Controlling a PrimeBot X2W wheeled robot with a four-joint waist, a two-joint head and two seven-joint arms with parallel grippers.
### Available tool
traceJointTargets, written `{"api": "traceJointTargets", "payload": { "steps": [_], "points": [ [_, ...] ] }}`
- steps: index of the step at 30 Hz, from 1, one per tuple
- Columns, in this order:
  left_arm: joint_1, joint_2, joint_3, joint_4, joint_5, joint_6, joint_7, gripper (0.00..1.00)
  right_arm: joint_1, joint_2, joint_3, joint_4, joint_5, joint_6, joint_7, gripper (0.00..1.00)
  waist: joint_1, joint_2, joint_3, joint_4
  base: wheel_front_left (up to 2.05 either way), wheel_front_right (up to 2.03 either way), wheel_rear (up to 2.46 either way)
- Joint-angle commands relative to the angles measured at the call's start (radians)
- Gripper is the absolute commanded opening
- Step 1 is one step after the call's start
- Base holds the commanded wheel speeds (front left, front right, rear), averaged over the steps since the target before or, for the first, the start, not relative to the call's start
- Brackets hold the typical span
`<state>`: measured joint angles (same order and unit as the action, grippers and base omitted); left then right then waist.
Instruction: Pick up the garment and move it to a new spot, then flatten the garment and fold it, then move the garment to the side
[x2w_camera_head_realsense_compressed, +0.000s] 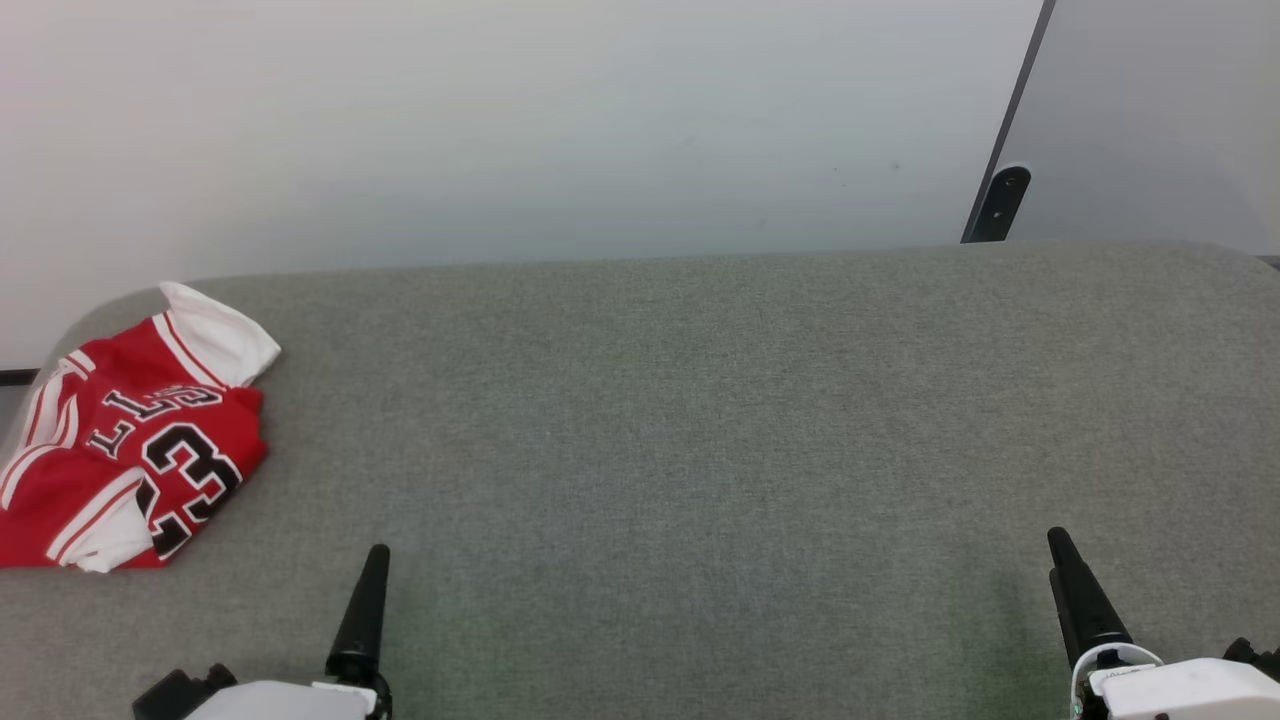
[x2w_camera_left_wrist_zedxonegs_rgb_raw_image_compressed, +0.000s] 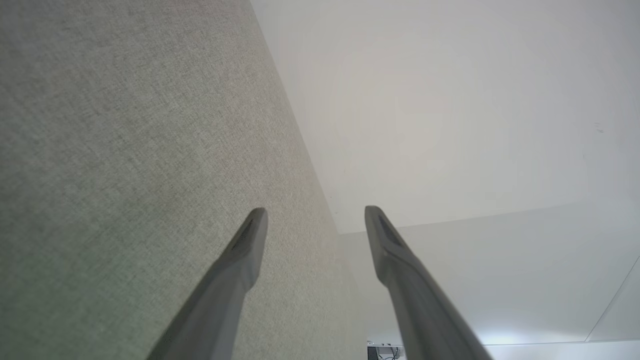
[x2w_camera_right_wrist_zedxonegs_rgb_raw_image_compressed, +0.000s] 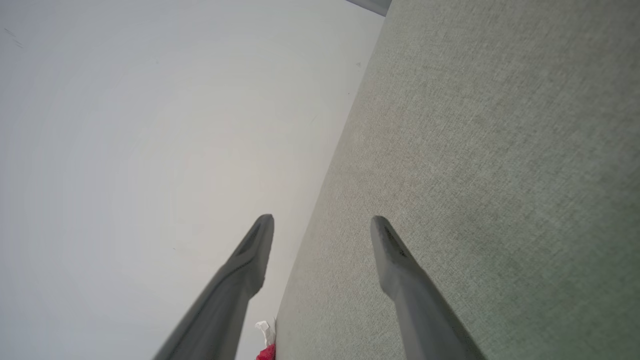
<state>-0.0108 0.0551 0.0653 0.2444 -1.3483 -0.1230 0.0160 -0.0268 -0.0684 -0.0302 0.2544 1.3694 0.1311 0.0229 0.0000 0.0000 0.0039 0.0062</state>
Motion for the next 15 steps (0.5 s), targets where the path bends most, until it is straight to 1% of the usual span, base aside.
{"api": "traceJointTargets", "payload": {
  "steps": [1,15],
  "points": [
    [-0.007,0.001,-0.001,-0.021,0.044,0.002,-0.010,1.00,-0.004,-0.005,0.002,-0.020,-0.037,0.000,-0.010,1.00,0.0000,0.0000,0.000,0.000,0.00,0.00,0.00],
    [0.031,-0.005,-0.019,-0.072,0.365,0.006,-0.065,1.00,0.029,-0.012,0.013,-0.060,-0.335,0.000,-0.052,1.00,0.0000,0.0000,0.001,0.002,0.00,0.00,0.00]
  ]
}}
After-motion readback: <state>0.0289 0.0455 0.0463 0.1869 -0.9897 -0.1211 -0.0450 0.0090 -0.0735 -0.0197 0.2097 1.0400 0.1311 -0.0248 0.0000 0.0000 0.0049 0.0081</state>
